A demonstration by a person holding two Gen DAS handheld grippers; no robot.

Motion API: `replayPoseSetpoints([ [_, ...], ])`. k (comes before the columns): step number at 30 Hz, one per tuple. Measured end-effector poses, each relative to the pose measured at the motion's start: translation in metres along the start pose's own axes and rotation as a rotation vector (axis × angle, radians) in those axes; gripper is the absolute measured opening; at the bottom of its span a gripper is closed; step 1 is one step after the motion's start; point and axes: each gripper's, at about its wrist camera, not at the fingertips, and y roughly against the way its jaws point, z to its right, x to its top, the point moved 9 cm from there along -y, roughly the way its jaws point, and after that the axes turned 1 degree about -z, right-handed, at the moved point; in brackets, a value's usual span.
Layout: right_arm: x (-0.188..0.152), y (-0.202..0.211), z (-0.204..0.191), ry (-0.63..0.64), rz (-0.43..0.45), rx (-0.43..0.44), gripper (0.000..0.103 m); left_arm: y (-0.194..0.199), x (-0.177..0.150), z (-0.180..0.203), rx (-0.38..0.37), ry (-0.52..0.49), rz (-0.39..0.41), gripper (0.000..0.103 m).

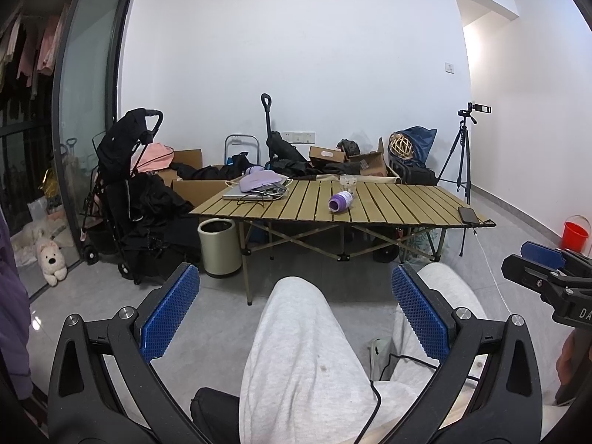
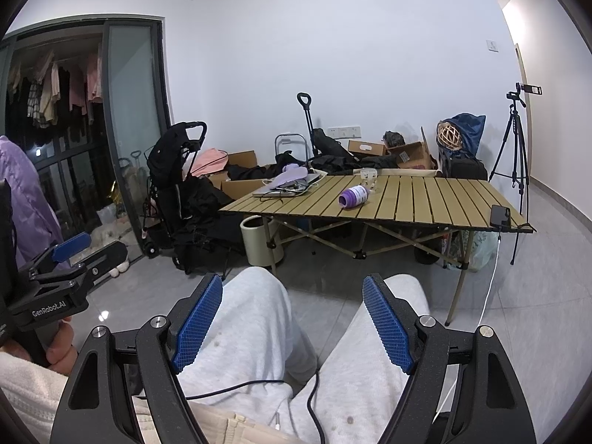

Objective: Organize rigid objects

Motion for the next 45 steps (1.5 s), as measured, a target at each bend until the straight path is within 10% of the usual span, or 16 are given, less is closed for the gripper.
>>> replayPoseSetpoints([
  [20,0.014,-0.024,0.008,0.018,-0.006,0.017,0.083,-0.035,0.013,0.003,-0.015,-0.030,-0.024,0.103],
  [39,0.089,-0.234,0.138,-0.241,-0.315,0.104,0.083,-0.296,0.082,0.024,-0.138,-0.023,-0.264,0.103],
  [45,0.121,-0.313,0.169,-0.223,-0.268,0.041,0.083,-0.391,0.082,0.021,-0.165,0.066,-0.306,0.103],
])
